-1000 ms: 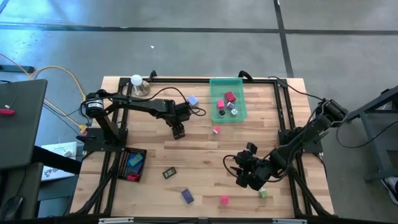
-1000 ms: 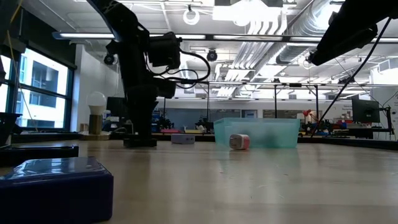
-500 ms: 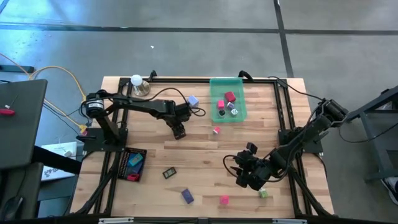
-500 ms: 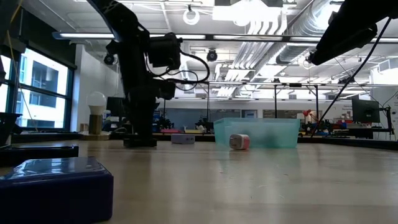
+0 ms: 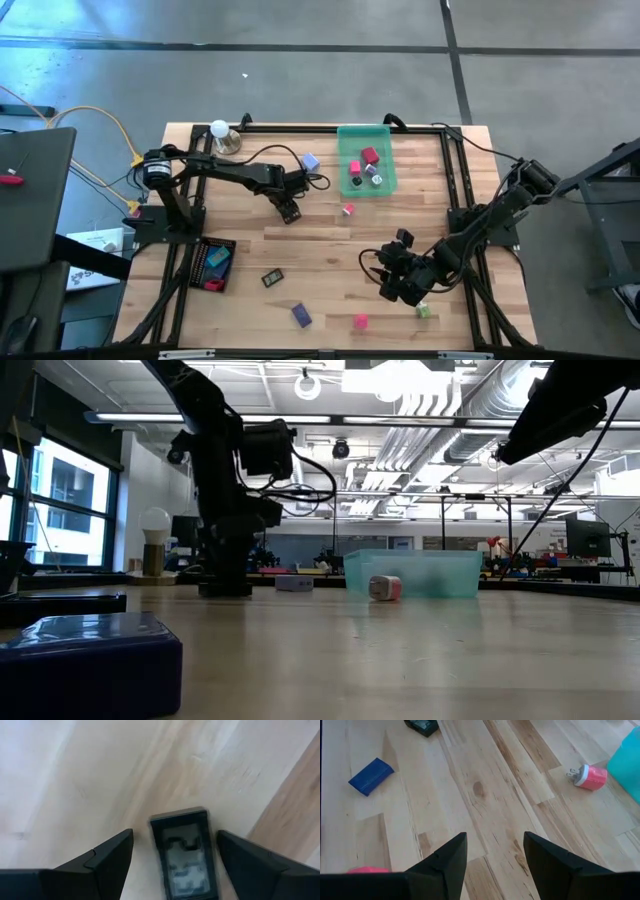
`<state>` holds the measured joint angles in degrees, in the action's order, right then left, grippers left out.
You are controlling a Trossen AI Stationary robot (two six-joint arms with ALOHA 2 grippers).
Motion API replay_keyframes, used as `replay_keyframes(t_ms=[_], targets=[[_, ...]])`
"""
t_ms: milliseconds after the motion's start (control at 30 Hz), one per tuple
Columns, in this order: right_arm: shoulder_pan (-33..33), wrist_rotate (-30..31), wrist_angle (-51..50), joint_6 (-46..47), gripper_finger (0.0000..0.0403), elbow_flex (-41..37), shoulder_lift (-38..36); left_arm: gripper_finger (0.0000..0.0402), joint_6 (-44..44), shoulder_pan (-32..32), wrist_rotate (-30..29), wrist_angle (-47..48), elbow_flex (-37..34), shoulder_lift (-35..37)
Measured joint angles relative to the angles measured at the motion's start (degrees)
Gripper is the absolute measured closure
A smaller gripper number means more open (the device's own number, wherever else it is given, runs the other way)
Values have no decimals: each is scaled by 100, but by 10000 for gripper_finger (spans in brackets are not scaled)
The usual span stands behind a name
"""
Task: Pick & Place Office items
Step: Put the top black digital timer into the black bin
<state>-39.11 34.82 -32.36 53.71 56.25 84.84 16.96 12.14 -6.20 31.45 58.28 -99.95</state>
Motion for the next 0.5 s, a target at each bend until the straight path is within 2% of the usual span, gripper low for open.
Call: replay_keyframes(t_ms=[233, 467, 500], targets=[[0, -3, 5, 0, 220, 0, 0, 165, 139, -4, 72, -6, 20, -254], [0, -1, 2, -2, 220, 0, 0, 261, 252, -50, 114, 56, 16, -227], [0, -3, 3, -7, 220, 0, 0, 265, 213, -63, 89, 69, 20, -193]])
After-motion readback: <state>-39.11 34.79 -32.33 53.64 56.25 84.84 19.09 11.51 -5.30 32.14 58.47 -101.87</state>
